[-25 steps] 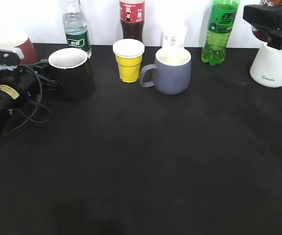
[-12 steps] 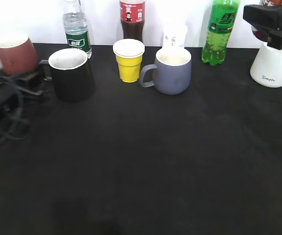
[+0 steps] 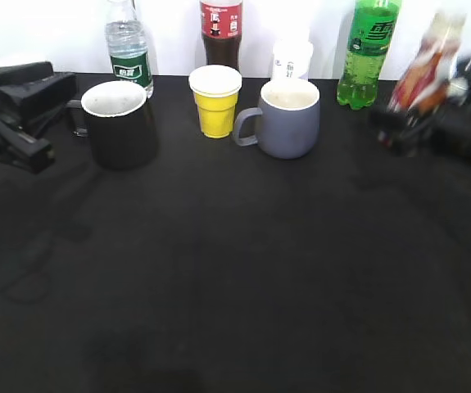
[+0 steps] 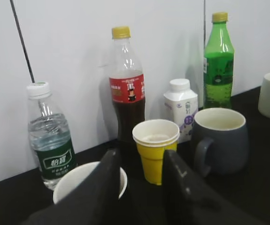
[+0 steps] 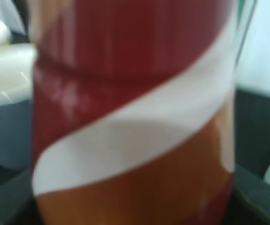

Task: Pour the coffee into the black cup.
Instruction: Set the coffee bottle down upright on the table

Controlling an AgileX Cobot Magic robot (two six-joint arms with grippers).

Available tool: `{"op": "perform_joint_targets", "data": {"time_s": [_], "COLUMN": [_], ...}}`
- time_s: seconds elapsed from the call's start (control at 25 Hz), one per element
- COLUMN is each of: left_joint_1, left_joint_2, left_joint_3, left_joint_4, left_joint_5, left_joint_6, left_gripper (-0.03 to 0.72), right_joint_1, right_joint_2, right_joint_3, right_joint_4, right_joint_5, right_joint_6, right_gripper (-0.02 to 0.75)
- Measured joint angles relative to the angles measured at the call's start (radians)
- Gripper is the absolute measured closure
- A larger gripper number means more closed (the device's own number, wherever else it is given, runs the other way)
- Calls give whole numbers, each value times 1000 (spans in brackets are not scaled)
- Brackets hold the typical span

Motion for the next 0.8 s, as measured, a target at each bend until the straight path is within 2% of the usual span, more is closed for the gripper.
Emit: {"op": "perform_joint_targets", "data": {"time_s": [0.12,0.28,0.36,0.4,0.48,0.72,0.8], "left_joint_1": [0,0,0,0,0,0,0], "left_joint_2": [-15,-15,-15,-15,-15,-15,-15], "left_joint_3": [0,0,0,0,0,0,0], "left_joint_4": [10,11,11,11,12,12,12], "left_joint_5": [31,33,33,33,33,41,111], "left_joint_6": [0,0,0,0,0,0,-5], "left_gripper": [449,449,449,449,449,449,448], "right_joint_1": [0,0,0,0,0,0,0], "right_joint_2": [135,174,174,174,134,9,-52], "right_joint_3": [0,-9,-9,-9,-9,101,136], "right_joint_4": [69,80,80,79,78,51,45], "right_joint_5": [-97,-127,-125,-117,-35,63,126], "right_joint_6": [-64,-91,-91,-76,-51,-41,-30], "right_gripper": [206,206,160,117,89,85,85]}}
